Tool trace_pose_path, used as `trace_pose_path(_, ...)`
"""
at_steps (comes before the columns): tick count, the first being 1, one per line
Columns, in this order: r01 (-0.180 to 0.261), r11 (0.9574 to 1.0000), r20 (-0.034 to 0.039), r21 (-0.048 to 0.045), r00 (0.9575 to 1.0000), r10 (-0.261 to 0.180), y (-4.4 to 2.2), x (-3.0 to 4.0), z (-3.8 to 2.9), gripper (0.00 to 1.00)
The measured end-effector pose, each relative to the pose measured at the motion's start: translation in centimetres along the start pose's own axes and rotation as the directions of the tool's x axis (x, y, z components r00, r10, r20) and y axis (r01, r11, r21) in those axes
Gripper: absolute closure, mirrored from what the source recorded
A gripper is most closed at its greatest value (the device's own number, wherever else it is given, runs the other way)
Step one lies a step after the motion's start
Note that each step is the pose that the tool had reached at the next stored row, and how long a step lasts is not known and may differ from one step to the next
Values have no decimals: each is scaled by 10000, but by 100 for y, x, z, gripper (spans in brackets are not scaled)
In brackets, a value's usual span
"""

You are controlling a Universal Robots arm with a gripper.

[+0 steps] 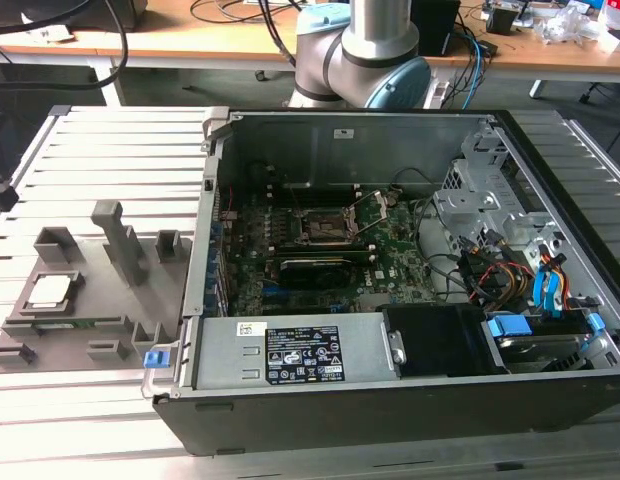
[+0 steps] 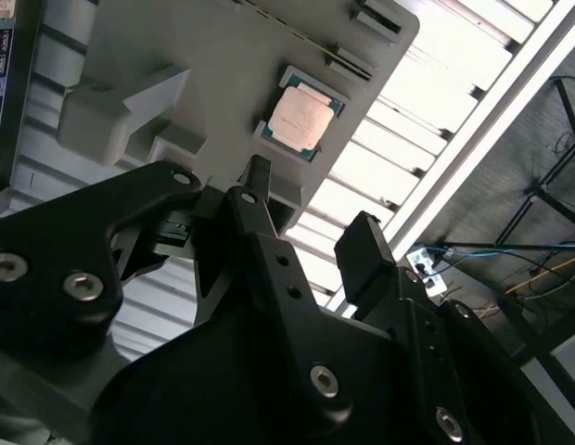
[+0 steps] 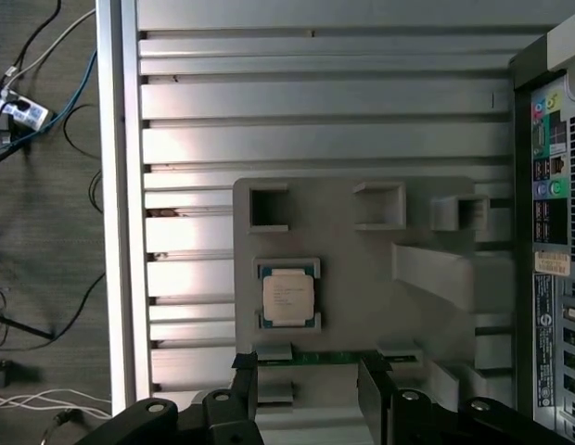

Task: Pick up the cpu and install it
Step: 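Pick up the cpu and move it towards the insertion slot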

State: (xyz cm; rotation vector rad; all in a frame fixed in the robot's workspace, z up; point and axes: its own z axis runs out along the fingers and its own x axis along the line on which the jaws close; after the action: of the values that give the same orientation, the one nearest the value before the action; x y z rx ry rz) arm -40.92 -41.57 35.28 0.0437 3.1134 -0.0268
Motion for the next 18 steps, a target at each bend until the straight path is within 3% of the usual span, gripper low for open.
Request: trace_pose_path(18, 0, 10000, -1, 0, 10000, 0, 3, 4, 164, 44)
